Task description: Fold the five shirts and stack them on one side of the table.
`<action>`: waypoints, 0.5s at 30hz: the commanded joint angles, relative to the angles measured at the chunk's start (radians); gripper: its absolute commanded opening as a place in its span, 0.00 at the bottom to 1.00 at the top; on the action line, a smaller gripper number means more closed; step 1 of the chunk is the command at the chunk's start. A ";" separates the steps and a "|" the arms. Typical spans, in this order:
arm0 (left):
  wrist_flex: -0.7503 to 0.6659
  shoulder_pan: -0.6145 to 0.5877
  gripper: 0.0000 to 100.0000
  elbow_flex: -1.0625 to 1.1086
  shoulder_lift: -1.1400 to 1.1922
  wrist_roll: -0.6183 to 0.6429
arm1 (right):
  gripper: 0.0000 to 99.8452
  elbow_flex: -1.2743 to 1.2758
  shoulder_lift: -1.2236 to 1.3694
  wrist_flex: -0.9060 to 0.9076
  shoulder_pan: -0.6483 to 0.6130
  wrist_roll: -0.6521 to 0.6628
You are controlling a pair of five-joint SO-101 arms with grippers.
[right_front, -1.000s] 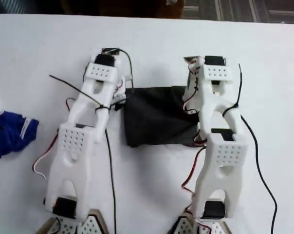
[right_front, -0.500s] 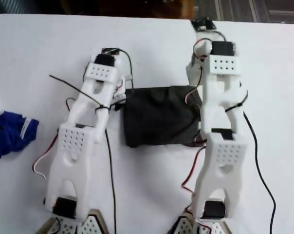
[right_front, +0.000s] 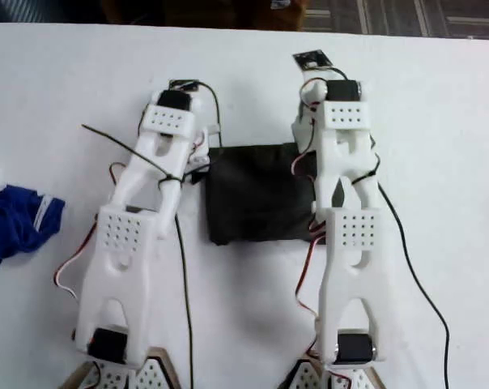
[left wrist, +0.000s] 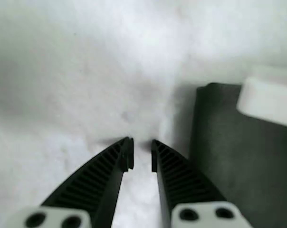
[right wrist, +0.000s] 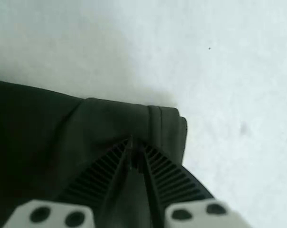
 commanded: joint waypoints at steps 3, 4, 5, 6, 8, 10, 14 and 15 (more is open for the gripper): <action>-0.014 0.005 0.09 -0.002 0.008 0.002 | 0.02 -0.055 -0.008 0.030 0.068 0.005; -0.014 0.005 0.09 -0.002 0.008 0.002 | 0.02 -0.054 -0.007 0.031 0.076 0.005; -0.014 0.005 0.09 -0.002 0.008 0.002 | 0.02 -0.054 -0.005 0.036 0.085 0.005; -0.012 0.005 0.09 -0.002 0.008 0.002 | 0.02 -0.051 -0.007 0.036 0.090 0.005; -0.012 0.005 0.09 -0.002 0.008 0.002 | 0.02 -0.055 -0.010 0.036 0.097 0.005; -0.012 0.005 0.09 -0.002 0.008 0.002 | 0.02 -0.057 -0.012 0.041 0.096 0.005; -0.012 0.005 0.09 -0.002 0.008 0.002 | 0.02 -0.057 -0.051 0.042 0.067 0.005; -0.012 0.005 0.09 -0.002 0.008 0.002 | 0.02 -0.057 -0.073 0.042 0.054 0.005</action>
